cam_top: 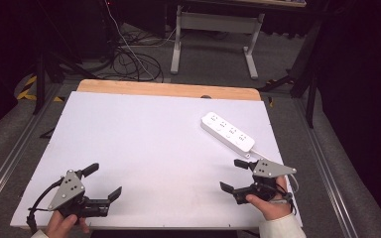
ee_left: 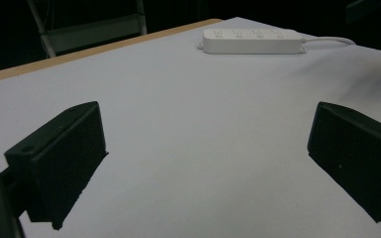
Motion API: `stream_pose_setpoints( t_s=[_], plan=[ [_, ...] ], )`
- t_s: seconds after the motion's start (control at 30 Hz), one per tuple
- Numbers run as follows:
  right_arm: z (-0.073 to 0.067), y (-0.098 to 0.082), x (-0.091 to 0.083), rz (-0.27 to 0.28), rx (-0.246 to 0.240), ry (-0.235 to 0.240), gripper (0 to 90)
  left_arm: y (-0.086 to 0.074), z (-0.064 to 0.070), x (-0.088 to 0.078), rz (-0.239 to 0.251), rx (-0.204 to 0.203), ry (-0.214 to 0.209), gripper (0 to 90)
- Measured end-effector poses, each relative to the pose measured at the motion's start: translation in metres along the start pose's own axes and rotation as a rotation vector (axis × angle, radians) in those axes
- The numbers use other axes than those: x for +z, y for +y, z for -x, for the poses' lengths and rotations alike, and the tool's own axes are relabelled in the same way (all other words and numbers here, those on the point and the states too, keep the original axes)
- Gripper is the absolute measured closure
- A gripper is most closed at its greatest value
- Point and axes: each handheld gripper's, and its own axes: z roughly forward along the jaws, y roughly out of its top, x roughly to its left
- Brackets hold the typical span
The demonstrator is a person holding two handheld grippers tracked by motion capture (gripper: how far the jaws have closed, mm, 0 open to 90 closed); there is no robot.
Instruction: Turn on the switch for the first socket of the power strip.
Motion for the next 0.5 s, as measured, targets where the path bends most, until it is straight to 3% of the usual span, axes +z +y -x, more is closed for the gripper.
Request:
stream_pose_setpoints(
  t_s=[0.2, 0.5],
  plan=[
    [-0.001, -0.014, 0.005, -0.004, -0.012, 0.009, 8.4, 0.000, 0.000, 0.000, -0.005, 0.011, 0.003, 2.5],
    [-0.002, -0.037, 0.015, -0.064, -0.003, 0.004, 8.2, -0.002, -0.002, -0.003, -0.009, 0.004, 0.013, 2.5]
  ],
)
